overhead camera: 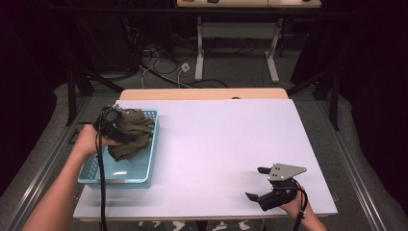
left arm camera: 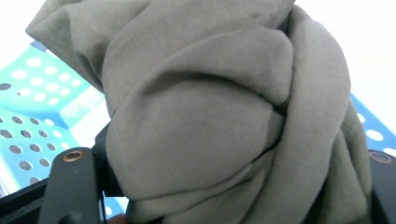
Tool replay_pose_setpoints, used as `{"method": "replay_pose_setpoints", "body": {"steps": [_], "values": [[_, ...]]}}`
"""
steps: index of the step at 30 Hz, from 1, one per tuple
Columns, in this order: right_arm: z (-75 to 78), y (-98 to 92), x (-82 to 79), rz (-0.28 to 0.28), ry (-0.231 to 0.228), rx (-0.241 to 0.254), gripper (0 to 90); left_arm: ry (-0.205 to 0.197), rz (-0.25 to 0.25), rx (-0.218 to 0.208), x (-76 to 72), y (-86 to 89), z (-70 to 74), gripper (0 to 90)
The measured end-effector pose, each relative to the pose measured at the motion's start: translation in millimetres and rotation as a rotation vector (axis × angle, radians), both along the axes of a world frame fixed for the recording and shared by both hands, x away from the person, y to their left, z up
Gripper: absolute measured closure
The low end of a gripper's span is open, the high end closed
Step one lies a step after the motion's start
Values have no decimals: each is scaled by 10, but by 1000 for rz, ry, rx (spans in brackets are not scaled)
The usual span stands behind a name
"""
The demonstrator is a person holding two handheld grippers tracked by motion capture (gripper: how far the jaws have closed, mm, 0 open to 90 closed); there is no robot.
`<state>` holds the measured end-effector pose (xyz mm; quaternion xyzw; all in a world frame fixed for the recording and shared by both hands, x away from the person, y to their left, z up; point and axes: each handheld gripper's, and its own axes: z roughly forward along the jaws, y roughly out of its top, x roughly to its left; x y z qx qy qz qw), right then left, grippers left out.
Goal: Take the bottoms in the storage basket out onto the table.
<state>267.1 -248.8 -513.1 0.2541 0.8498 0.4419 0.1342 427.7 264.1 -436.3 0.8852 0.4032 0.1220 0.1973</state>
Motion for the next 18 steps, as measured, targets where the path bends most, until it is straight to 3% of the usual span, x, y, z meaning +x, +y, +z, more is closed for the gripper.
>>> {"method": "replay_pose_setpoints", "body": {"steps": [11, 18], "values": [[0, 0, 1, -1, -4, 2, 62, -31, -44, 5, -52, -31, 153, 283], [2, 2, -2, -2, -4, 1, 62, -31, -86, 37, -81, -60, 216, 285]]}}
